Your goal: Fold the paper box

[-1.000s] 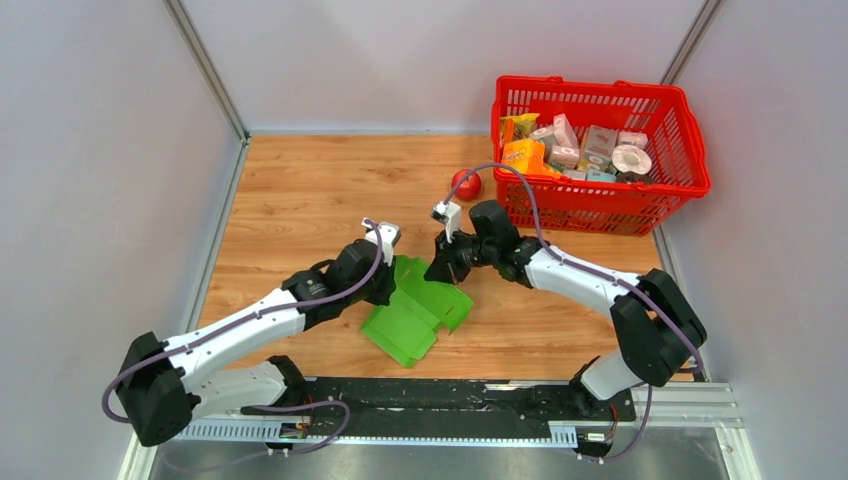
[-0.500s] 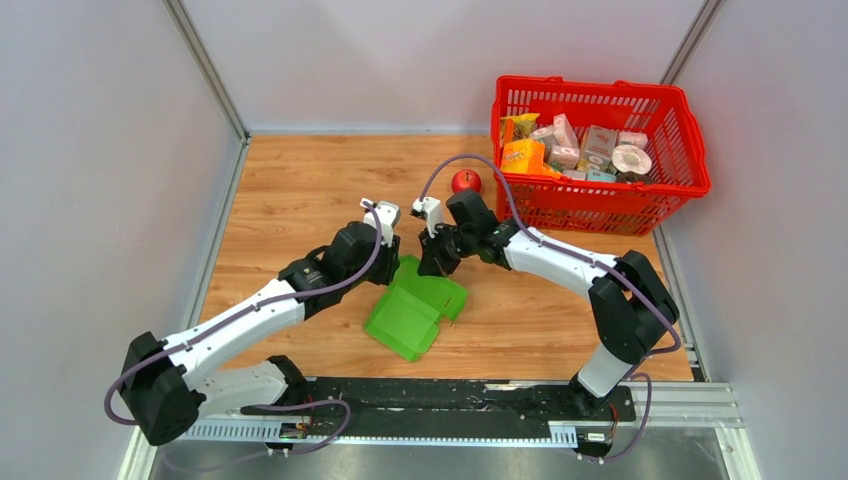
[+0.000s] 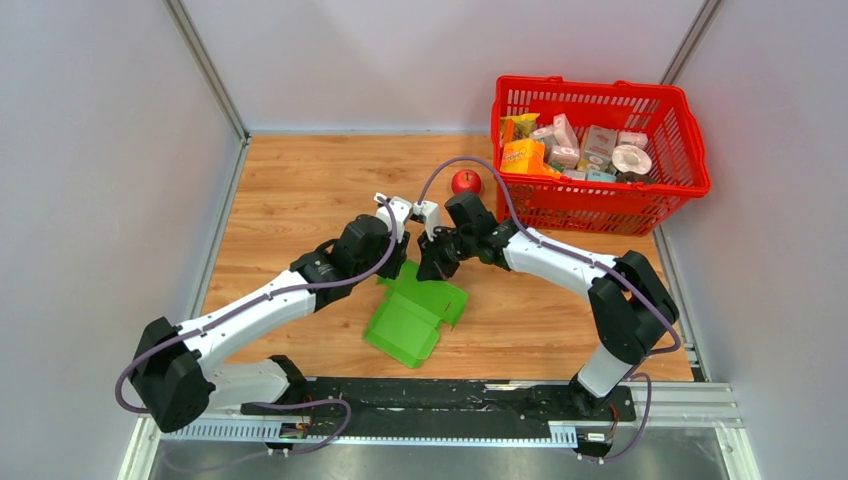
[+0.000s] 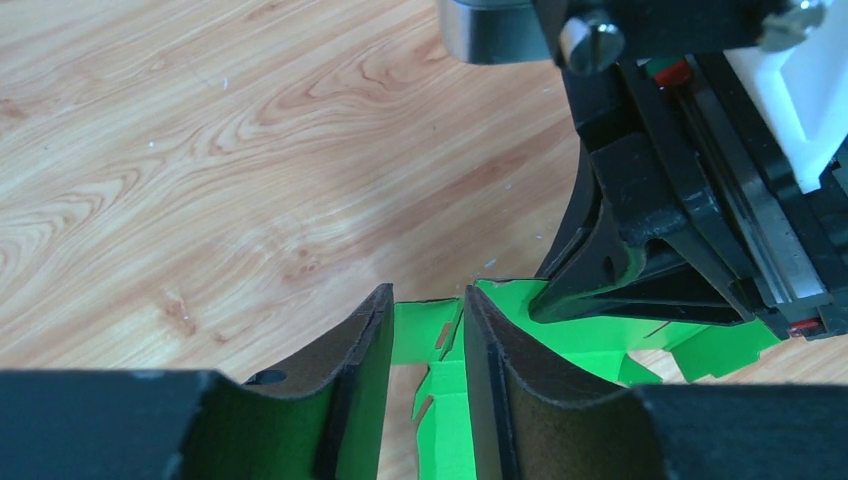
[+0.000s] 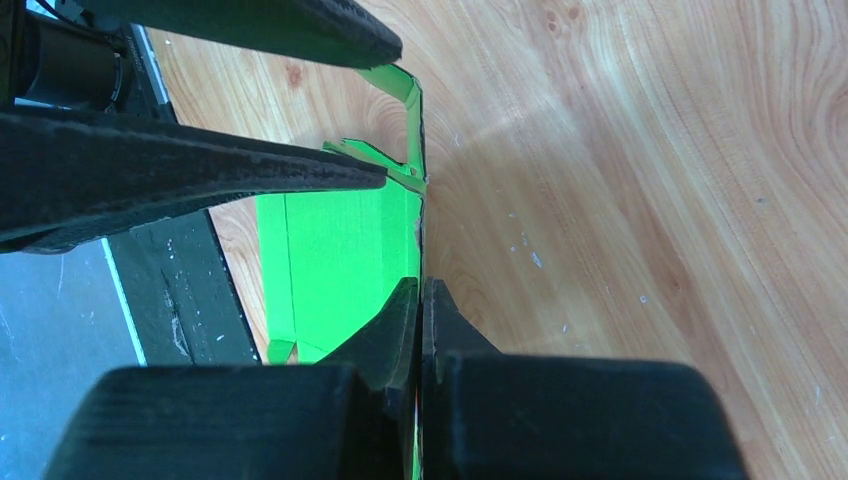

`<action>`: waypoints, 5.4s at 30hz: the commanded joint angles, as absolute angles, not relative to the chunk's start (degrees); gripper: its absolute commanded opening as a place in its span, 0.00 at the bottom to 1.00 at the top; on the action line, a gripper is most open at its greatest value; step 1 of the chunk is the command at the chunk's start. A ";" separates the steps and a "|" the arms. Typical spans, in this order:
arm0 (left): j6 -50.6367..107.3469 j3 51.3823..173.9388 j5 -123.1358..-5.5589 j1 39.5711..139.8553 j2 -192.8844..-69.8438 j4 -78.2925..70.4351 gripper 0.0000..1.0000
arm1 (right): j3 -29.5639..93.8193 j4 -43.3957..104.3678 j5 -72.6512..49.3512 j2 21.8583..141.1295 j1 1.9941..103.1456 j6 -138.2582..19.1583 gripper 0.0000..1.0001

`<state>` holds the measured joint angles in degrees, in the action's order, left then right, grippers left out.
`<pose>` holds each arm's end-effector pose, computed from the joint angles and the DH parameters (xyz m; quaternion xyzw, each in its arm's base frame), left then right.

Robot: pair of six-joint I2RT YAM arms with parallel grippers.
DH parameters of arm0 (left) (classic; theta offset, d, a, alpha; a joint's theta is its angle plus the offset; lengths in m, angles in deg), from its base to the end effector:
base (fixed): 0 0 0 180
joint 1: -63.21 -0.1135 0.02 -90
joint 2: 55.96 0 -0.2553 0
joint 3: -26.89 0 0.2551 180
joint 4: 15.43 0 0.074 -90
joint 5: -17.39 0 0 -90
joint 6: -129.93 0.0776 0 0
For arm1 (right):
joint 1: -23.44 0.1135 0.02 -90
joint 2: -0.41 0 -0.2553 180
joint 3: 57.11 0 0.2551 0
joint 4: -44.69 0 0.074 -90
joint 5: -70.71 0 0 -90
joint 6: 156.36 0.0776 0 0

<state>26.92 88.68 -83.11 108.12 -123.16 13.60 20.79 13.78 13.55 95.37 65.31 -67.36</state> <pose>0.2217 -0.2011 0.2398 0.2011 0.8588 -0.1539 0.4453 0.2542 0.2844 0.1896 -0.4216 0.7964 0.3674 0.2302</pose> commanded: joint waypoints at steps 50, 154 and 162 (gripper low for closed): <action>14.27 63.70 -98.80 108.13 -120.30 -31.95 0.00 | 13.62 21.15 -21.22 80.38 67.74 26.95 0.50; 19.73 63.09 -83.42 104.61 -125.40 -21.95 0.40 | -2.37 55.60 -17.00 93.49 64.75 26.27 0.00; 18.83 55.62 -86.41 104.61 -118.63 -25.99 0.48 | -2.29 57.45 -17.09 96.30 64.58 25.83 0.00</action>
